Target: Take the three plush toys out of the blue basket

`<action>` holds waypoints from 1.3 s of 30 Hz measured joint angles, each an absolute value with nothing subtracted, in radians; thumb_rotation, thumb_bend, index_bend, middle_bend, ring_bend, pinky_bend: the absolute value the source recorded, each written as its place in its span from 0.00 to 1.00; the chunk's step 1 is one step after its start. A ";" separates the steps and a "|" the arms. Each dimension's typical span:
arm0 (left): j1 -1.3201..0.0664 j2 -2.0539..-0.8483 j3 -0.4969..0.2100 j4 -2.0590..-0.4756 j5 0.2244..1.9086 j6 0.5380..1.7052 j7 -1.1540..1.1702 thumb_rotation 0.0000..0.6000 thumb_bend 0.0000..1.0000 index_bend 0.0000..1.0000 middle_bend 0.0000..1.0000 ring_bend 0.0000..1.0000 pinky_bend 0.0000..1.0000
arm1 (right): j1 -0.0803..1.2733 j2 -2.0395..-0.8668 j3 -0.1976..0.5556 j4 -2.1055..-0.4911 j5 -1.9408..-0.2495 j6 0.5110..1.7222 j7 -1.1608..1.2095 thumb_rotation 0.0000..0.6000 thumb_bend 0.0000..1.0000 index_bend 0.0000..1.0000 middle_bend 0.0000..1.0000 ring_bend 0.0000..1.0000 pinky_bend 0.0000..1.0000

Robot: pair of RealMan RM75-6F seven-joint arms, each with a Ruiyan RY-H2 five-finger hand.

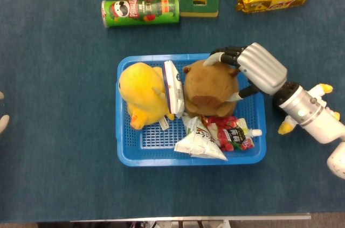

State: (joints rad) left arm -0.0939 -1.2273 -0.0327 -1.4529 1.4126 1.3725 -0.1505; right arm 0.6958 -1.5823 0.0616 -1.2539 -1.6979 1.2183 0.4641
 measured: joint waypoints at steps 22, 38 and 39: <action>-0.116 -1.222 -0.045 -1.488 1.430 1.373 -0.113 1.00 0.25 0.41 0.14 0.29 0.52 | 0.625 -1.385 0.110 -1.505 -1.733 1.437 0.327 1.00 0.00 0.48 0.51 0.52 0.67; -0.142 -1.224 -0.051 -1.533 1.435 1.361 -0.051 1.00 0.25 0.42 0.14 0.29 0.52 | 0.419 -1.078 0.079 -1.755 -1.748 1.578 0.001 1.00 0.00 0.48 0.51 0.52 0.67; -0.143 -1.224 -0.051 -1.536 1.435 1.361 -0.047 1.00 0.25 0.42 0.14 0.29 0.52 | 0.407 -1.070 0.073 -1.760 -1.744 1.578 -0.019 1.00 0.00 0.48 0.51 0.52 0.67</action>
